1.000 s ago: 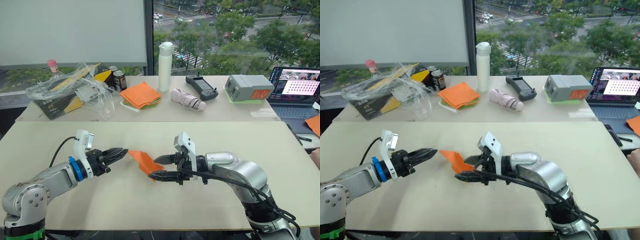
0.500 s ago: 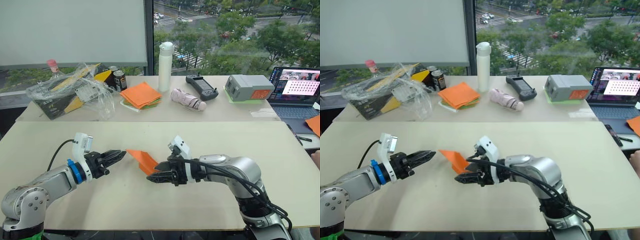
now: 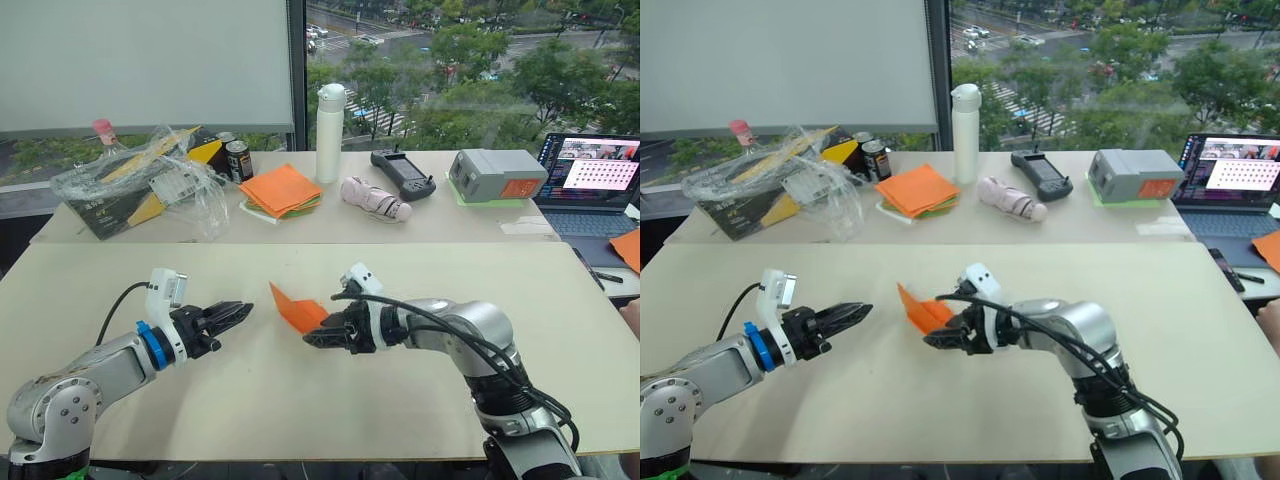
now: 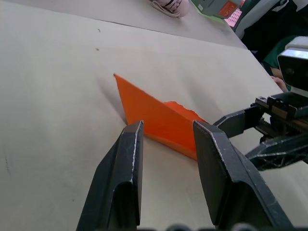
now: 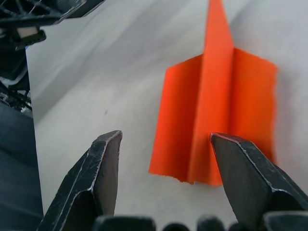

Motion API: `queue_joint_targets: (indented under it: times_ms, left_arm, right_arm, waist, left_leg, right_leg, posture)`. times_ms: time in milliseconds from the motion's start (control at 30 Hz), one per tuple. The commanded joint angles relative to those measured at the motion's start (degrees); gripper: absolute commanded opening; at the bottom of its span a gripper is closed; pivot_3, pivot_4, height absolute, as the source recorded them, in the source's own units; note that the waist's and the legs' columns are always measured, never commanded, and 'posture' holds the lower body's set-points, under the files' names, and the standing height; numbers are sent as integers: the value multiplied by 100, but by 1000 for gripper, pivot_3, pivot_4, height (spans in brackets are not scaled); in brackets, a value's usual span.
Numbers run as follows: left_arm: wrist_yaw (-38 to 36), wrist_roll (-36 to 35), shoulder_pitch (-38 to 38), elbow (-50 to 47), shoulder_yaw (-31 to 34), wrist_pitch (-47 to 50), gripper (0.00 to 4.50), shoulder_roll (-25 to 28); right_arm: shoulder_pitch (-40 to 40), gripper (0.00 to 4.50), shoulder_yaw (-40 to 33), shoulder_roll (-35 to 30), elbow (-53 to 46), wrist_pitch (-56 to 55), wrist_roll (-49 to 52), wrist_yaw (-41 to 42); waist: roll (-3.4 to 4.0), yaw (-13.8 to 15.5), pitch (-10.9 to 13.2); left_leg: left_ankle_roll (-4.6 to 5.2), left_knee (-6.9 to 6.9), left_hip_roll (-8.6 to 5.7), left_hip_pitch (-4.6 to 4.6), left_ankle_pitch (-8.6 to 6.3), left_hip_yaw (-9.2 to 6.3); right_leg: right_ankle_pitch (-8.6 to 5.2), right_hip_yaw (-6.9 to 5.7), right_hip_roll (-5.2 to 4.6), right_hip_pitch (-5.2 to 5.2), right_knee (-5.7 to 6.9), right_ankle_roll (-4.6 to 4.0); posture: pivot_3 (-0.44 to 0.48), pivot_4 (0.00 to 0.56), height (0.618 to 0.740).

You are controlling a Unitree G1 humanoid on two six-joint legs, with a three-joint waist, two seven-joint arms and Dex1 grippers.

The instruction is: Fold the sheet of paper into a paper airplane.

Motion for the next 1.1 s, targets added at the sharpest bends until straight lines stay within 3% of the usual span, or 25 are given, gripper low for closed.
queue_joint_targets:
  times_ms: [33,267,700,1100]
  left_arm:
    - [3,-76,15,-158,12,-129,1729,-1]
    - [88,-120,44,-209,-25,-153,1729,-48]
    - [41,-193,170,-286,28,-134,1729,64]
    - [169,-289,376,-464,95,-193,1729,36]
  right_arm:
    - [-341,3241,-345,60,62,-94,165,65]
    - [-567,3241,-398,201,294,-170,101,-2]
    - [-632,3241,416,497,799,-950,-501,92]
    - [-727,3241,636,610,1364,-1321,-940,194]
  waist:
    - [0,-4,0]
    - [0,-4,0]
    - [0,-11,0]
    - [1,-22,0]
  left_leg:
    - [0,0,0,0,0,0]
    - [1,0,0,0,0,0]
    - [0,1,-1,0,0,0]
    - [0,0,0,0,0,-1]
  right_leg:
    - [0,0,1,0,1,0]
    - [0,0,0,0,1,0]
    - [0,0,-2,-3,6,0]
    - [0,1,0,-5,8,0]
  posture:
    - [0,150,740]
    - [0,150,740]
    - [0,150,740]
    - [0,150,740]
